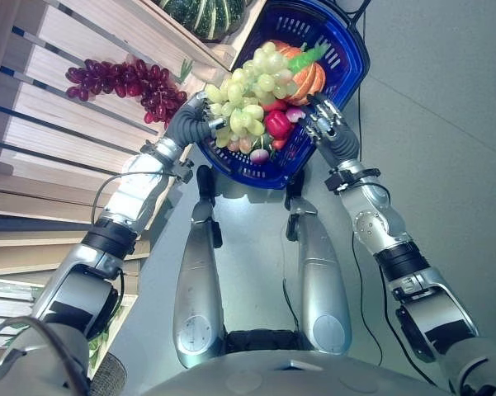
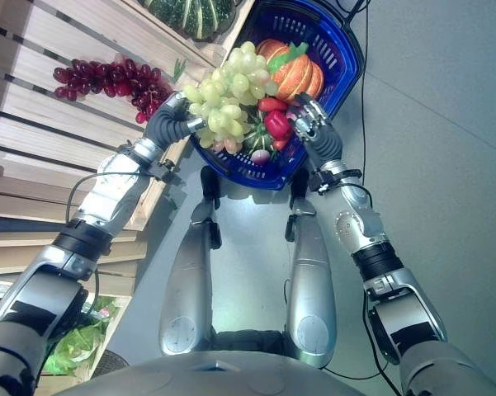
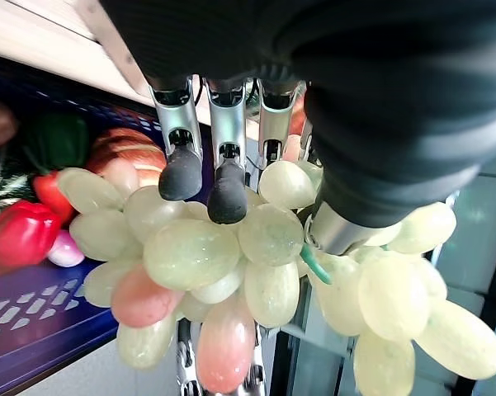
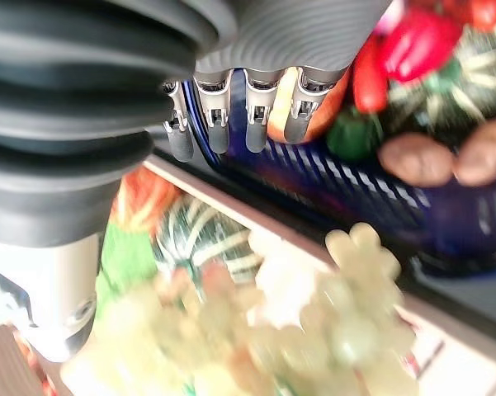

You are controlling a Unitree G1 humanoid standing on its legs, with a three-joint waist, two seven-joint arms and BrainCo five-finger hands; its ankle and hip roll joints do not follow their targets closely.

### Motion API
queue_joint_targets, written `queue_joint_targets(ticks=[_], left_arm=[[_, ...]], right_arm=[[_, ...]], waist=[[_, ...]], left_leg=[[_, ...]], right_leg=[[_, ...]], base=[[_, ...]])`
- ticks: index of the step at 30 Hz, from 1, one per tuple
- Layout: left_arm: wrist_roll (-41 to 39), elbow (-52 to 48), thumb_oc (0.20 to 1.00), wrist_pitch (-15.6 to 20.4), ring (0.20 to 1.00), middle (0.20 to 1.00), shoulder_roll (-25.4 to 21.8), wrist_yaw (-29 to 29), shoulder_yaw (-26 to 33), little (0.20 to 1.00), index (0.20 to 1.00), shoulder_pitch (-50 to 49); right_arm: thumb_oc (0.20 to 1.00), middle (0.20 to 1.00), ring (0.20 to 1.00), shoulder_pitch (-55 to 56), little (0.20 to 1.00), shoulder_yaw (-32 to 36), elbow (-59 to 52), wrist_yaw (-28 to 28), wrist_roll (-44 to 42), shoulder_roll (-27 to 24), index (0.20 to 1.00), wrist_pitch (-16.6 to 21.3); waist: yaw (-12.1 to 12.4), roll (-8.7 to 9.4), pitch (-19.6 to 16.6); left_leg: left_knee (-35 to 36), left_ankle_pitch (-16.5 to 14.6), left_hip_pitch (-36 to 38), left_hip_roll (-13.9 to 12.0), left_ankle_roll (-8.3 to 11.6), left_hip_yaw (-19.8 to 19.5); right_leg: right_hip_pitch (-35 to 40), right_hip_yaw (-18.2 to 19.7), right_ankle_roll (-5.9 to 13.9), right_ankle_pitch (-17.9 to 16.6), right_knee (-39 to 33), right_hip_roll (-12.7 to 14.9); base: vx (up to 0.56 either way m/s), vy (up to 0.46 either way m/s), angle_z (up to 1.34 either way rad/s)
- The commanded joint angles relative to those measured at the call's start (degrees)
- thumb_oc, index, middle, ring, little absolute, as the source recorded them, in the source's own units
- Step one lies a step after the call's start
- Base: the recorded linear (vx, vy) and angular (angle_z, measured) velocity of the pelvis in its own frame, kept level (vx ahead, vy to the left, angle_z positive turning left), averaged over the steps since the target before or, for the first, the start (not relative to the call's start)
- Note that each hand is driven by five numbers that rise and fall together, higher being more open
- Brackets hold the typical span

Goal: Pick up fruits and vegetables into the basket

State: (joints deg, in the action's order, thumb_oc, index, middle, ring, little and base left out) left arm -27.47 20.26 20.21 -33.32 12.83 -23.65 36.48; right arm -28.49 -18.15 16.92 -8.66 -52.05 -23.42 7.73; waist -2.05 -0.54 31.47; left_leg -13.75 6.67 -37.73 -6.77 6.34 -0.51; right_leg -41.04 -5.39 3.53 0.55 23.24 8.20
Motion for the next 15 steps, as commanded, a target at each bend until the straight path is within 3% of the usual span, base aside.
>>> queue_joint_targets(ticks=[1,8,15], left_arm=[[4.0,-7.0,0.2,3.2,0.2,0.2,-1.8,-0.7,-0.9,0.2,0.2,1.4],[8.9,-9.3,0.2,2.2,0.2,0.2,-2.5,-2.3,-3.4,0.2,0.2,2.4],[12.3,-9.9,0.2,0.3,0.2,0.2,-3.9,-3.3,-6.2,0.2,0.2,3.7]], right_arm=[[1.0,1.0,1.0,1.0,1.0,-0.7,-6.9,-3.9,-4.0,-0.1,1.0,-1.9],[1.0,1.0,1.0,-0.2,1.0,-4.0,-9.4,-4.5,-5.9,0.0,1.0,-4.3],[1.0,1.0,1.0,-1.0,1.0,-5.9,-9.5,-4.7,-8.4,-0.9,1.0,-3.5]], waist=[[0.0,1.21,-1.7],[0.2,1.15,-1.7],[0.3,1.08,-1.7]], left_leg=[[-5.1,-3.7,-2.0,2.4,-3.53,2.9],[-4.9,-3.4,-2.1,2.4,-3.5,3.0],[-4.7,-3.2,-2.1,2.3,-3.41,3.0]], right_leg=[[3.1,-1.2,-1.63,0.4,-1.6,-1.3],[3.1,-1.3,-1.65,0.1,-1.9,-1.3],[3.1,-1.4,-1.49,-0.2,-2.1,-1.2]], base=[[0.0,0.0,0.0],[0.0,0.0,0.0],[0.0,0.0,0.0]])
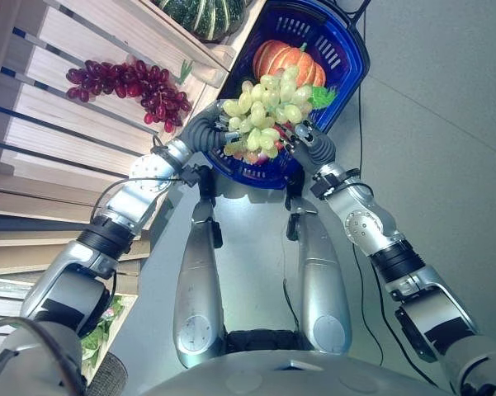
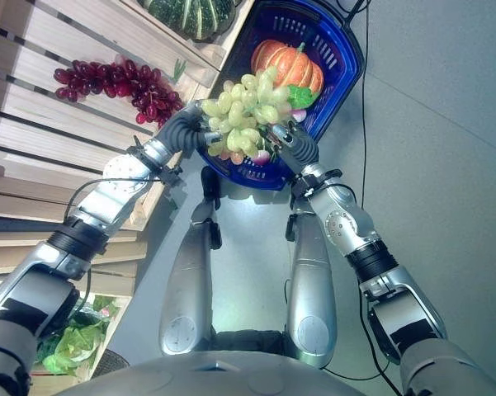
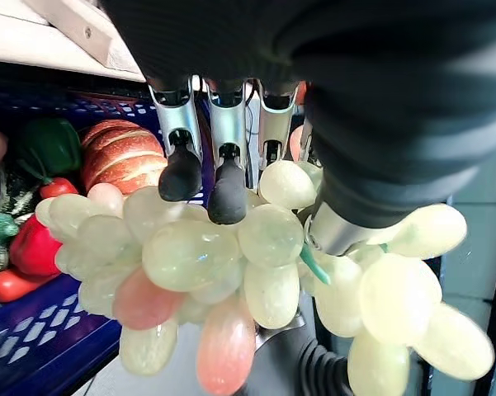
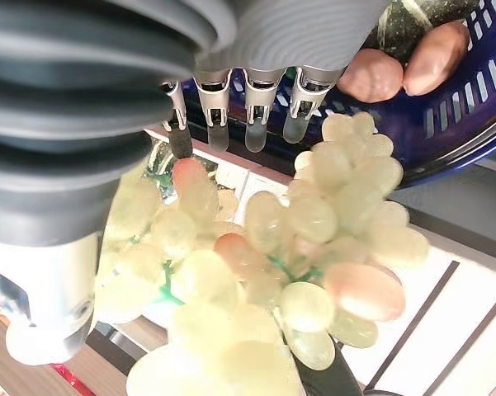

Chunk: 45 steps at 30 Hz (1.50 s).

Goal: Pick up fruits and vegetables into the basket

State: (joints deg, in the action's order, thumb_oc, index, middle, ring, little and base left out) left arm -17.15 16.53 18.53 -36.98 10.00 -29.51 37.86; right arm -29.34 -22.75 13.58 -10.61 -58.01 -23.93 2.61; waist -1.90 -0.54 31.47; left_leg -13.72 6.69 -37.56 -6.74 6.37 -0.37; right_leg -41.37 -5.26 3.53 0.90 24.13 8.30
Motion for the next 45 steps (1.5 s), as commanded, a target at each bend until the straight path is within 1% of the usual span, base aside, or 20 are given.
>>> queue_joint_targets(ticks=[1,7,10,19,25,30,39,40,41,42,45], left_arm=[[2.4,-6.2,0.2,1.7,0.2,0.2,-0.4,-0.6,-0.5,0.2,0.2,2.4],[7.4,-5.7,0.2,-1.7,0.2,0.2,-1.5,-2.6,-2.7,0.2,0.2,3.8],[8.9,-5.3,0.2,-2.4,0.2,0.2,-2.0,-2.5,-3.6,0.2,0.2,4.2],[12.0,-5.7,0.2,-3.1,0.2,0.2,-2.5,-1.8,-6.9,0.2,0.2,5.9],[14.1,-6.5,0.2,-3.3,0.2,0.2,-1.4,-1.5,-8.6,0.2,0.2,6.5],[15.3,-7.3,0.2,-3.4,0.2,0.2,-0.7,-2.2,-9.1,0.2,0.2,7.2],[16.4,-8.3,0.2,-2.7,0.2,0.2,-0.3,-3.6,-9.0,0.2,0.2,6.9],[16.5,-8.3,0.2,-2.6,0.2,0.2,-0.2,-3.8,-9.0,0.2,0.2,6.9],[16.5,-8.4,0.2,-2.4,0.2,0.2,-0.1,-4.0,-9.0,0.2,0.2,6.7],[16.7,-8.5,0.2,-2.2,0.2,0.2,0.0,-4.2,-8.9,0.2,0.2,6.7],[17.0,-8.5,0.2,-1.6,0.2,0.2,0.2,-5.5,-8.6,0.2,0.2,6.5]], right_arm=[[1.0,1.0,1.0,-0.2,1.0,-1.4,-6.3,-2.9,-3.0,-0.5,1.0,1.7],[1.0,1.0,1.0,-0.7,1.0,-2.2,-7.3,-4.4,-5.5,-1.1,1.0,2.5],[1.0,1.0,1.0,-1.1,1.0,-2.7,-8.2,-4.3,-6.5,-1.7,1.0,3.0],[1.0,1.0,1.0,-1.7,1.0,-4.2,-9.2,-4.9,-8.0,-2.0,1.0,4.8],[1.0,1.0,1.0,-2.0,1.0,-5.4,-9.8,-4.7,-8.0,-1.3,1.0,5.3],[1.0,1.0,1.0,-2.5,1.0,-6.7,-10.3,-5.2,-7.5,-0.8,1.0,3.9],[1.0,1.0,1.0,-2.5,1.0,-7.9,-11.4,-4.1,-6.4,-0.7,1.0,3.1],[0.633,0.633,0.633,-2.5,0.633,-8.1,-11.5,-3.7,-6.1,-0.8,0.633,3.3],[0.222,0.222,0.222,-2.5,0.222,-8.1,-11.5,-3.4,-5.9,-0.7,0.222,3.5],[0.2,0.2,0.2,-2.5,0.2,-8.1,-11.5,-3.5,-5.9,-0.7,0.2,3.4],[0.2,0.2,0.2,-2.3,0.2,-8.3,-11.5,-3.7,-5.8,-0.4,0.2,3.5]], waist=[[0.2,1.1,-1.7],[0.1,1.37,-1.7],[0.1,1.46,-1.7],[-0.1,1.52,-1.7],[-0.1,1.68,-1.7],[0.0,1.78,-1.7],[0.1,1.78,-1.7],[0.1,1.79,-1.7],[0.1,1.8,-1.7],[0.1,1.8,-1.7],[0.1,1.79,-1.7]], left_leg=[[-4.7,-3.2,-2.2,2.3,-3.44,2.9],[-4.6,-3.0,-2.2,2.3,-3.3,2.8],[-4.6,-3.0,-2.3,2.3,-3.27,2.8],[-4.1,-2.8,-2.3,2.3,-3.28,2.9],[-3.8,-2.7,-2.3,2.5,-3.37,3.0],[-3.5,-2.7,-2.2,2.7,-3.46,2.9],[-3.3,-2.6,-2.1,2.9,-3.47,2.8],[-3.2,-2.6,-2.0,2.9,-3.45,2.8],[-3.2,-2.6,-2.1,3.0,-3.49,2.8],[-3.2,-2.6,-2.1,3.0,-3.5,2.8],[-3.1,-2.5,-2.1,3.1,-3.57,2.8]], right_leg=[[3.4,-1.6,-1.48,-0.6,-3.1,-1.3],[3.6,-1.7,-1.28,-0.8,-3.4,-1.3],[3.5,-1.7,-1.2,-0.9,-3.5,-1.3],[3.3,-1.8,-0.95,-1.2,-4.0,-1.3],[3.3,-1.9,-0.79,-1.5,-4.4,-1.3],[3.3,-2.0,-0.75,-1.7,-4.6,-1.3],[3.4,-2.0,-0.69,-1.8,-4.9,-1.4],[3.5,-2.1,-0.67,-1.9,-5.0,-1.3],[3.5,-2.1,-0.67,-1.9,-5.0,-1.4],[3.4,-2.1,-0.67,-1.9,-5.0,-1.4],[3.3,-2.1,-0.66,-2.0,-5.0,-1.4]], base=[[0.0,0.0,0.0],[0.0,0.0,0.0],[0.0,0.0,0.0],[0.0,0.0,0.0],[0.0,0.0,0.0],[0.0,0.0,0.0],[0.0,0.0,0.0],[0.0,0.0,0.0],[0.0,0.0,0.0],[0.0,0.0,0.0],[0.0,0.0,0.0]])
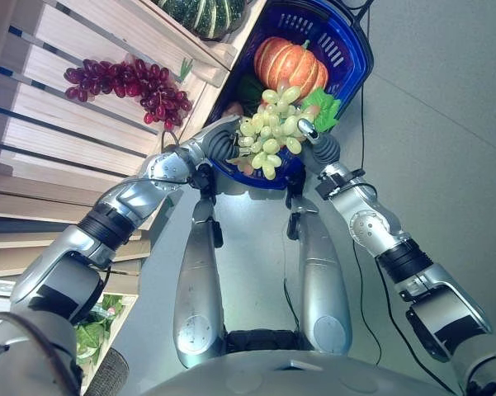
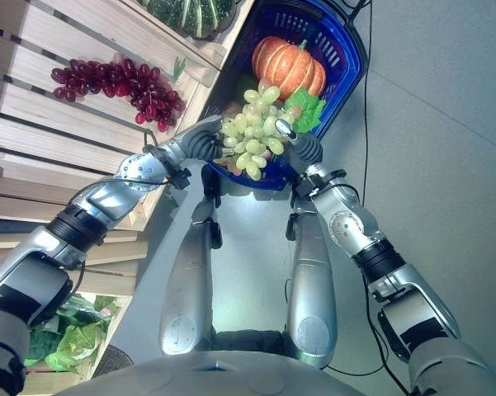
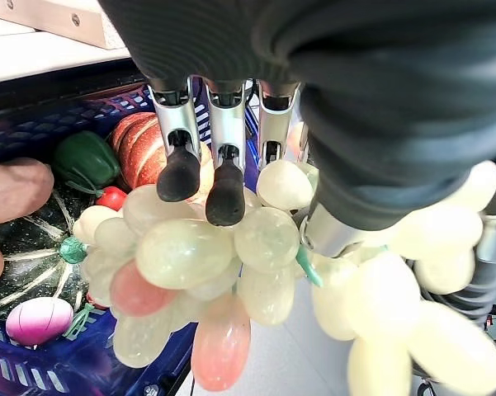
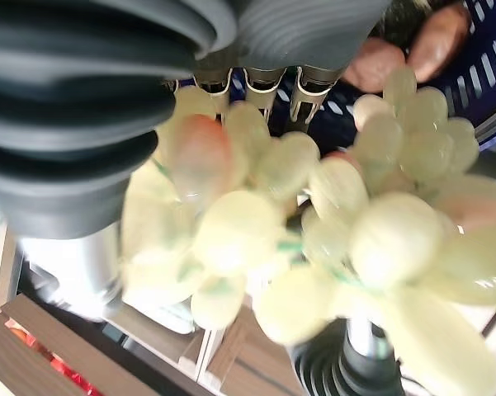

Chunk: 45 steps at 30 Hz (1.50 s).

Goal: Pick up fruits and vegetables into the basket

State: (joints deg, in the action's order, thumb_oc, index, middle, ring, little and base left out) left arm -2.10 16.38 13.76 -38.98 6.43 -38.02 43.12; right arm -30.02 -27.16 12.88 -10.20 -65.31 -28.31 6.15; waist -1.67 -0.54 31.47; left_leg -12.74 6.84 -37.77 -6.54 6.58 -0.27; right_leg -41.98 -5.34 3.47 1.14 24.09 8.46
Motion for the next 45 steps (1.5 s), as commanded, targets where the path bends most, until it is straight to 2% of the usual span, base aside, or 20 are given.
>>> queue_joint_targets(ticks=[1,5,6,7,8,9,14,20,22,32,36,40,42,45], left_arm=[[1.8,-8.5,0.2,3.5,0.2,0.2,2.3,-2.6,0.0,0.2,0.2,1.1],[2.4,-8.6,0.2,4.7,0.2,0.2,2.8,-5.2,0.8,0.2,0.2,0.5],[3.0,-8.6,0.278,5.0,0.278,0.278,3.0,-6.3,1.1,0.278,0.278,0.3],[3.3,-8.7,0.404,5.2,0.404,0.404,3.1,-7.0,1.3,0.404,0.404,0.2],[3.4,-9.1,0.598,5.1,0.598,0.598,3.3,-7.9,1.8,0.598,0.598,-0.1],[3.7,-9.0,1.0,5.3,1.0,1.0,3.5,-8.7,2.1,1.0,1.0,-0.3],[4.4,-8.4,1.0,6.7,1.0,1.0,4.4,-12.1,3.6,1.0,1.0,-1.1],[5.7,-7.9,1.0,8.8,1.0,1.0,5.7,-20.3,6.2,1.0,1.0,-2.4],[6.5,-7.1,1.0,10.9,1.0,1.0,6.9,-26.3,9.1,1.0,1.0,-3.4],[7.9,-5.9,1.0,14.5,1.0,1.0,8.1,-35.1,17.5,1.0,1.0,-5.0],[10.5,-3.6,1.0,14.0,1.0,1.0,7.2,-37.3,19.6,1.0,1.0,-3.6],[12.9,-1.1,1.0,12.9,1.0,1.0,5.6,-39.3,20.2,1.0,1.0,-1.6],[16.2,1.7,1.0,11.0,1.0,1.0,3.9,-41.3,19.8,1.0,1.0,0.7],[18.1,5.7,1.0,9.2,1.0,1.0,2.2,-42.8,18.9,1.0,1.0,3.6]], right_arm=[[0.2,0.2,0.2,-1.6,0.2,-3.9,-10.9,-3.8,1.3,4.0,0.2,-0.1],[0.2,0.2,0.2,-1.4,0.2,-3.6,-10.9,-3.5,1.1,4.3,0.2,0.0],[0.2,0.2,0.2,-1.3,0.2,-3.4,-10.8,-3.8,0.6,4.5,0.2,-0.1],[0.2,0.2,0.2,-1.2,0.2,-3.3,-10.8,-4.0,0.4,4.6,0.2,-0.1],[0.2,0.2,0.2,-1.0,0.2,-3.1,-10.9,-4.0,0.5,4.8,0.2,0.2],[0.2,0.2,0.2,-1.0,0.2,-3.0,-11.0,-4.1,0.4,4.9,0.2,0.3],[0.2,0.2,0.2,-0.6,0.2,-2.4,-11.1,-4.3,0.7,5.8,0.2,0.4],[0.2,0.2,0.2,0.2,0.2,-1.3,-10.6,-4.6,-0.6,6.9,0.2,0.8],[0.2,0.2,0.2,0.4,0.2,-0.2,-10.1,-4.4,-1.2,7.7,0.2,1.7],[0.2,0.2,0.2,1.4,0.2,4.5,-8.8,-2.6,-2.5,9.4,0.2,2.4],[0.2,0.2,0.2,0.4,0.2,7.1,-6.4,-0.6,-3.5,9.0,0.2,3.8],[0.2,0.2,0.2,-1.5,0.2,8.7,-2.9,1.6,-1.0,7.9,0.2,4.9],[0.2,0.2,0.2,-3.6,0.2,9.3,0.3,5.0,2.7,6.4,0.2,5.1],[0.2,0.2,0.2,-6.2,0.2,9.8,5.5,6.9,3.5,4.8,0.2,4.7]], waist=[[-0.1,1.79,-1.7],[0.0,1.82,-1.7],[0.1,1.82,-1.7],[0.1,1.83,-1.7],[0.2,1.85,-1.7],[0.2,1.86,-1.7],[0.3,1.92,-1.7],[0.4,1.96,-1.7],[0.5,2.01,-1.7],[0.7,1.47,-1.7],[0.5,0.99,-1.7],[0.5,0.39,-1.7],[0.5,-0.04,-1.7],[0.5,-0.68,-1.7]], left_leg=[[-4.1,-2.7,-1.9,2.9,-3.8,2.7],[-4.0,-2.7,-1.8,3.0,-3.84,2.6],[-3.9,-2.7,-1.7,3.0,-3.85,2.5],[-3.8,-2.7,-1.7,3.0,-3.87,2.5],[-3.9,-2.7,-1.8,3.2,-3.91,2.5],[-3.9,-2.7,-1.9,3.2,-3.93,2.4],[-3.9,-2.9,-1.8,3.4,-3.92,2.3],[-4.0,-3.0,-1.7,3.5,-3.95,2.2],[-4.3,-3.2,-1.9,3.8,-3.96,1.9],[-4.7,-3.6,-2.2,4.2,-3.84,1.6],[-5.0,-3.7,-2.5,4.2,-3.71,1.7],[-5.2,-3.8,-2.6,4.2,-3.62,1.9],[-5.3,-3.9,-2.5,4.2,-3.46,2.0],[-5.4,-3.8,-2.4,4.1,-3.22,2.2]], right_leg=[[3.9,-2.0,-0.6,-2.2,-5.0,-1.6],[3.9,-2.1,-0.61,-2.2,-5.0,-1.6],[4.0,-2.1,-0.61,-2.1,-5.0,-1.6],[4.0,-2.1,-0.61,-2.1,-5.0,-1.6],[3.9,-2.2,-0.63,-2.1,-4.9,-1.7],[3.9,-2.2,-0.62,-2.1,-5.0,-1.7],[4.0,-2.1,-0.64,-2.0,-4.9,-1.8],[3.9,-2.1,-0.72,-1.9,-4.6,-1.8],[3.7,-2.0,-0.83,-1.6,-4.3,-2.0],[3.0,-1.9,-1.16,-0.8,-3.0,-2.2],[2.4,-1.6,-1.3,-0.5,-2.3,-2.2],[2.1,-1.4,-1.35,-0.3,-1.9,-2.2],[2.0,-1.3,-1.39,-0.2,-1.7,-2.0],[2.1,-1.1,-1.52,0.0,-1.6,-1.8]], base=[[0.0,0.0,0.0],[0.0,0.0,0.0],[0.0,0.0,0.0],[0.0,0.0,0.0],[0.0,0.0,0.0],[0.0,0.0,0.0],[0.0,0.0,0.0],[0.0,0.0,0.0],[0.0,0.0,0.0],[0.0,-0.001,0.02],[0.0,0.0,0.0],[0.0,0.018,0.0],[0.0,0.036,-0.01],[0.0,0.06,-0.04]])
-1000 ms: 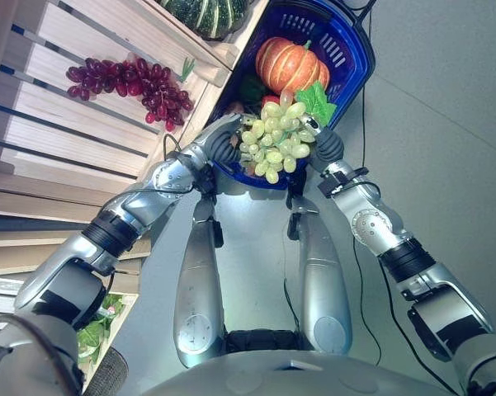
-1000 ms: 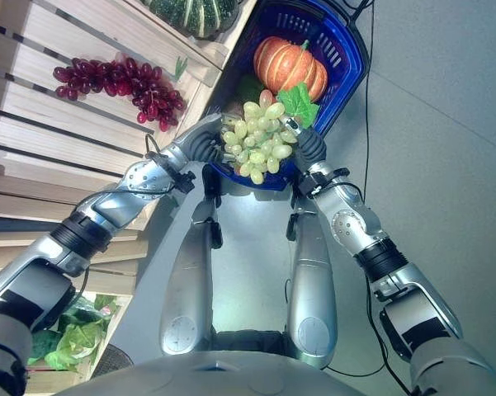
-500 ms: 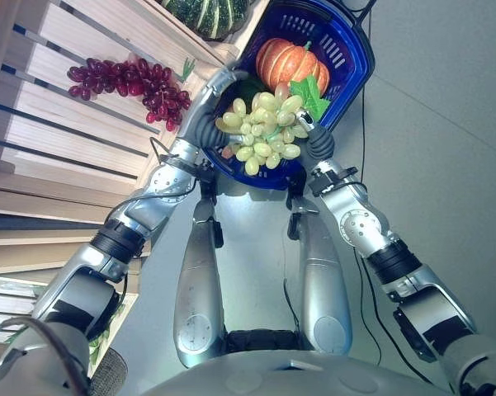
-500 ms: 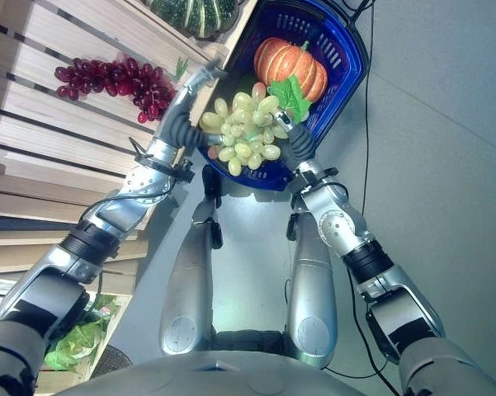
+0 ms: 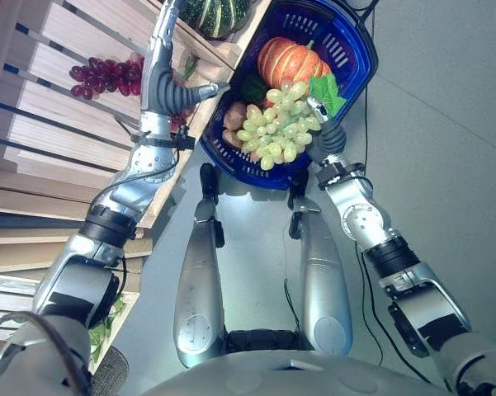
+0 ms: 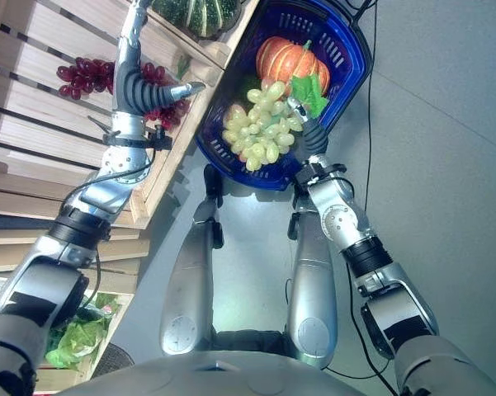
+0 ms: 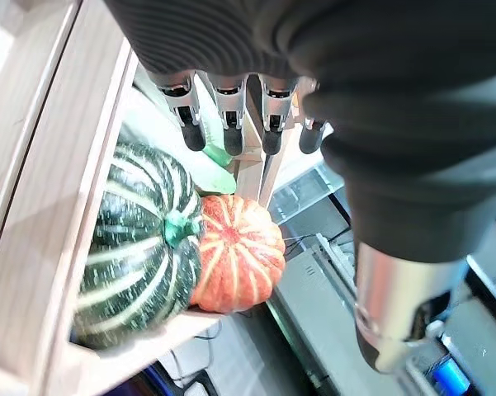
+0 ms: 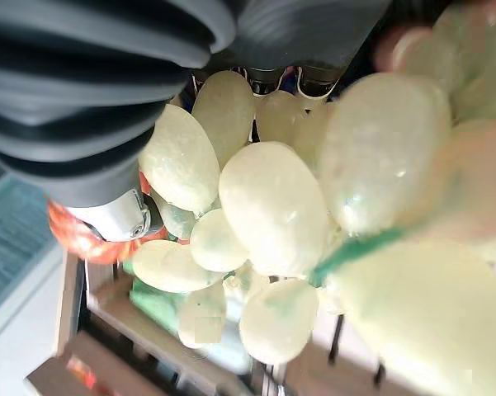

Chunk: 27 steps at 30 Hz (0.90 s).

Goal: Pick up fruits and vegetables into the basket

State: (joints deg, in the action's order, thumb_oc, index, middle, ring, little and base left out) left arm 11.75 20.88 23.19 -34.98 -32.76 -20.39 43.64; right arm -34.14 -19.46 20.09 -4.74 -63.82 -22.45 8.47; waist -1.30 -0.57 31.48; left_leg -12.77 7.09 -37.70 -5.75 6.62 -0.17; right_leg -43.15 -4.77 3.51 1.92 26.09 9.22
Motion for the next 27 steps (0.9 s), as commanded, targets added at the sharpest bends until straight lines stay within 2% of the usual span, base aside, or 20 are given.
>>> queue_joint_targets(ticks=[1,7,13,20,27], left_arm=[[4.4,3.0,1.0,-0.6,1.0,1.0,-2.5,-4.1,0.7,1.0,1.0,4.3],[6.0,9.9,1.0,-3.7,1.0,1.0,-4.5,-6.2,-3.6,1.0,1.0,9.3],[5.5,18.6,1.0,-3.9,1.0,1.0,-4.2,-7.8,-7.3,1.0,1.0,13.8],[8.6,26.2,1.0,-3.6,1.0,1.0,-3.0,-8.1,-10.6,1.0,1.0,17.7],[8.3,31.2,1.0,-5.2,1.0,1.0,-2.4,-7.4,-13.9,1.0,1.0,20.7]], right_arm=[[0.2,0.2,0.2,-2.9,0.2,2.2,0.6,1.8,2.4,-1.7,0.2,2.4],[0.2,0.2,0.2,-8.0,0.2,2.0,10.2,6.9,8.7,-4.2,0.2,3.6],[0.2,0.2,0.2,-16.0,0.2,-0.5,20.6,13.2,17.9,-5.3,0.2,2.2],[0.2,0.2,0.2,-24.7,0.2,-1.8,34.8,14.7,24.3,-5.5,0.2,0.4],[0.2,0.2,0.2,-31.9,0.2,-4.6,45.0,14.9,29.1,-5.3,0.2,-2.6]], waist=[[0.1,-0.91,-1.7],[0.1,-2.42,-1.7],[0.5,-3.26,-1.7],[1.3,-4.64,-1.7],[2.0,-6.12,-1.7]], left_leg=[[-5.3,-4.1,-2.3,3.4,-3.2,2.2],[-5.0,-3.8,-1.9,3.4,-2.91,2.7],[-5.0,-3.5,-1.8,3.5,-2.76,2.9],[-5.4,-3.7,-1.8,3.7,-2.8,3.1],[-5.2,-3.4,-1.9,4.1,-2.91,3.2]], right_leg=[[3.3,-1.7,-1.59,-0.7,-3.5,-2.5],[3.2,-1.5,-1.65,-0.6,-3.3,-2.1],[2.9,-1.7,-1.63,-0.8,-3.3,-1.8],[2.7,-1.9,-1.76,-0.8,-3.0,-1.4],[2.2,-2.1,-1.86,-0.8,-2.8,-1.2]], base=[[0.0,0.062,-0.06],[-0.01,0.059,-0.04],[-0.01,0.019,0.0],[-0.01,0.019,0.01],[0.0,0.014,0.01]])
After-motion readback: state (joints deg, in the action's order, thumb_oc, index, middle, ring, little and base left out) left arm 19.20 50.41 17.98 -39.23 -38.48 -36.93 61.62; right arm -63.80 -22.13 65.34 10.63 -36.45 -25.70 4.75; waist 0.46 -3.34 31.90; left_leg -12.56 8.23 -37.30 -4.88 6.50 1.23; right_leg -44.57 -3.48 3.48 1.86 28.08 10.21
